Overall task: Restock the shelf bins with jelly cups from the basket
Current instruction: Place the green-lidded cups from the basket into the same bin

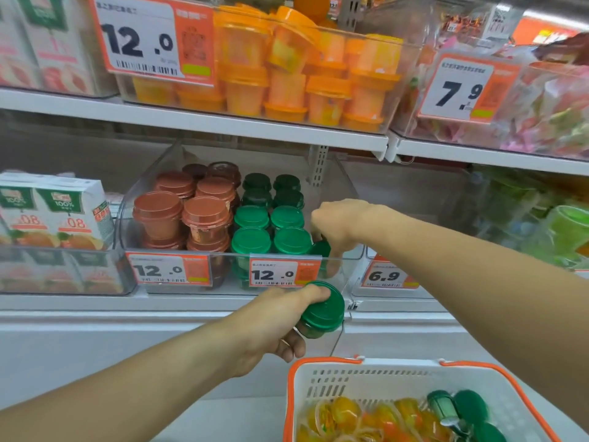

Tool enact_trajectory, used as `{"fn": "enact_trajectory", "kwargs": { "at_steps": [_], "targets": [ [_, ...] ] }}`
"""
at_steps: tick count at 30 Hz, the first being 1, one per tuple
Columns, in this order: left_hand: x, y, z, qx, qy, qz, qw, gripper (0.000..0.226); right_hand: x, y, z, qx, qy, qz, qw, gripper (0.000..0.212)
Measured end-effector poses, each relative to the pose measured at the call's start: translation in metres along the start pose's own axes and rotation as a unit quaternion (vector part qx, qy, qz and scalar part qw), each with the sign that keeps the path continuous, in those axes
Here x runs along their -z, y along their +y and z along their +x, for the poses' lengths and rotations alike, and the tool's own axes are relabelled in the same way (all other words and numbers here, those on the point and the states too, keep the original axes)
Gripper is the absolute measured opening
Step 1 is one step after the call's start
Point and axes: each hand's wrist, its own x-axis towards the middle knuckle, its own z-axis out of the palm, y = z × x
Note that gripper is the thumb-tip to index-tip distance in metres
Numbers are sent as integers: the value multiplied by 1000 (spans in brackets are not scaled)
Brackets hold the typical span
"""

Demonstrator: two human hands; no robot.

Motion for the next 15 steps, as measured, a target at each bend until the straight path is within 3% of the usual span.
{"fn": "enact_trajectory", "kwargs": {
  "at_steps": [4,8,11,13,15],
  "targets": [
    [-3,0,2,8,-1,-11,1000,40,1,0,-4,8,0,10,1000,44],
    [-9,3,1,13,9,-38,999,36,6,3,-10,18,-38,33,999,54],
    [-15,5,-3,10,12,-93,996,35,17,9,-24,16,55,63,996,43],
    [-18,8,-4,-3,13,-130,991,35,25,10,-43,24,147,156,977,21],
    [-21,12,-4,-16,18,-183,983,34,31,12,-70,54,122,329,935,21]
  ]
}}
